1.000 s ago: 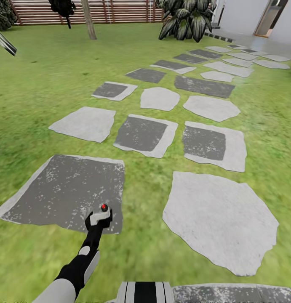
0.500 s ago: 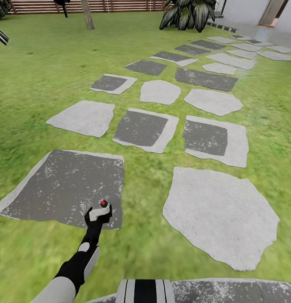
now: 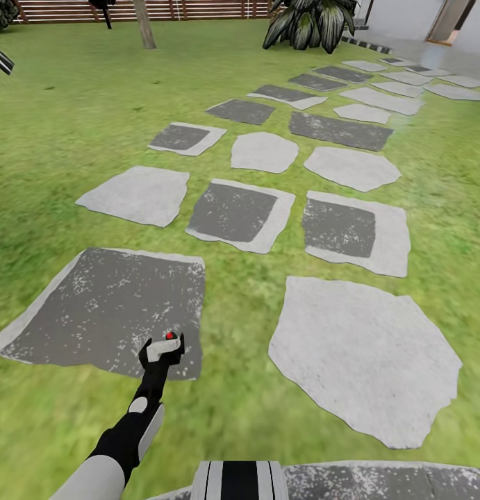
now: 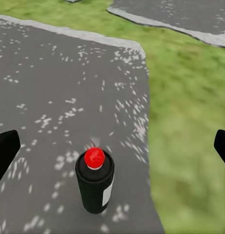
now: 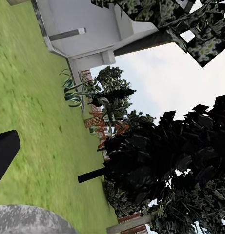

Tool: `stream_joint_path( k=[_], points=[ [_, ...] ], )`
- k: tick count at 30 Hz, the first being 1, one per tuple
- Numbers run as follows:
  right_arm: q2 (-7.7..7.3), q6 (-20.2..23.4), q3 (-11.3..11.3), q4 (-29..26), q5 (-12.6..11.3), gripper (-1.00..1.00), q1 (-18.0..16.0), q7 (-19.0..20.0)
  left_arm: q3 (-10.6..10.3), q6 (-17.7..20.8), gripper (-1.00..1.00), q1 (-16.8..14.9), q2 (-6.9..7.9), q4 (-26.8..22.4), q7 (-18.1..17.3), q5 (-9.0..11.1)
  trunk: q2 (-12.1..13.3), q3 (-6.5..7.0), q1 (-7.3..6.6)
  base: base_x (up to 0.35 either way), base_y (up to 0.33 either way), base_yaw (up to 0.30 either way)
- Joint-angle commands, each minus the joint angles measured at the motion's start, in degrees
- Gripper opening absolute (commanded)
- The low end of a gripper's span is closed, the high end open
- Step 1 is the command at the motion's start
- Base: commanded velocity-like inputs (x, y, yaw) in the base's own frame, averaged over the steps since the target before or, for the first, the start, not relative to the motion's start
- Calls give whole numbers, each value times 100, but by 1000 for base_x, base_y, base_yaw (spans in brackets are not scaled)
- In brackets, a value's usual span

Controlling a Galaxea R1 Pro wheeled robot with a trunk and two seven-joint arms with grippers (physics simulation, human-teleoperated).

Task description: In the garden, pick up the pesticide atomizer on the floor and spray pesticide onto both trees until each tree trunk is fully covered.

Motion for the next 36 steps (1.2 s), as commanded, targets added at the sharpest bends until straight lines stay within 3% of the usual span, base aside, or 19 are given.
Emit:
stream_joint_path(
  k=[1, 27, 36],
  points=[
    [4, -21, -41, 9, 58, 100, -8, 2, 6, -17, 100, -2, -3, 6, -8, 29, -1, -3, -1, 12, 0, 0],
    [4, -24, -41, 9, 58, 100, -7, 2, 6, -17, 100, -2, -3, -5, 0, 29, -1, -3, -1, 33, 0, 0],
    [12, -21, -41, 9, 58, 100, -8, 2, 6, -23, 100, -2, -6, -21, 0, 29, -13, -202, 22, 0, 0, 0]
  ],
)
